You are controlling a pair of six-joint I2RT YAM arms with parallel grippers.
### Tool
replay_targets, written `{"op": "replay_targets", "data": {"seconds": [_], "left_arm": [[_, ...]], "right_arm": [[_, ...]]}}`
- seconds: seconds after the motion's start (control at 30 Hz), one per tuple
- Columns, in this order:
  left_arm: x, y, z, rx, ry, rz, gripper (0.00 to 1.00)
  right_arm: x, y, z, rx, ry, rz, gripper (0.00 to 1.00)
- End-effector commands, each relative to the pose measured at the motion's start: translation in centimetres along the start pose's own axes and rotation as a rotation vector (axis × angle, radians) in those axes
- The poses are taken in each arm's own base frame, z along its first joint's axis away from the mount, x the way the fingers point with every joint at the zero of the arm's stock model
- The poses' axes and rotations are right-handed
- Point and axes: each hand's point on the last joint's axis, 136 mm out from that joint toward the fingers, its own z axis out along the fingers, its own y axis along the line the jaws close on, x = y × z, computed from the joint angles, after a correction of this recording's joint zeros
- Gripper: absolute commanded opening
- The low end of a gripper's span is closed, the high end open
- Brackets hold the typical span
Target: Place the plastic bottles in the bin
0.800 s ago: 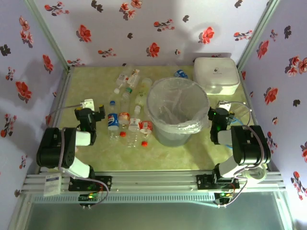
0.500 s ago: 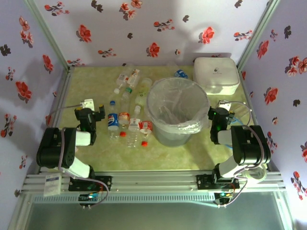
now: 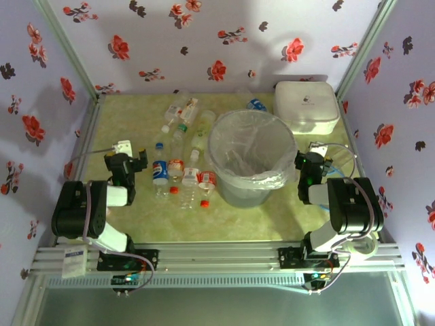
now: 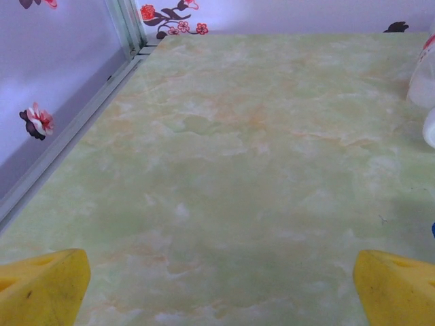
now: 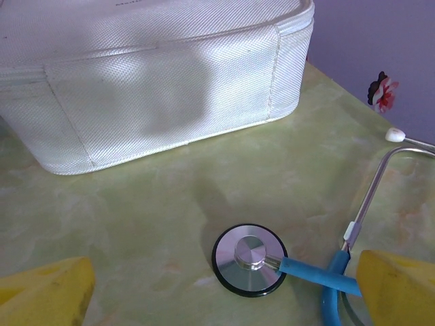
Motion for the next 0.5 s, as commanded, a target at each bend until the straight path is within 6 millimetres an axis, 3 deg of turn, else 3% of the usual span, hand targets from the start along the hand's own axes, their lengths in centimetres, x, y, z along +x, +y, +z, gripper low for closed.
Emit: {"op": "replay_targets", "data": {"seconds": [0.0, 0.27, 0.4, 0.47], "left_arm": [[-0.9, 0.0, 0.5, 0.008, -0.021, -0.012, 1.00], [-1.2, 0.0, 0.4, 0.024, -0.026, -0.016, 1.00], [-3.9, 0.6, -1.2, 0.009, -0.035, -0.019, 1.00], [-6.5, 1.8, -2.7, -0.047, -0.066, -0.066, 1.00]], "right_arm": [[-1.0, 0.0, 0.3, 0.016, -0.029, -0.002, 1.00], [-1.4, -0.1, 0.3, 0.021, -0.030, 0.007, 0.99], [-1.7, -0.3, 0.2, 0.023, -0.028, 0.008, 0.99], [-2.6, 0.6, -0.1, -0.009, -0.040, -0.016, 0.99]]}}
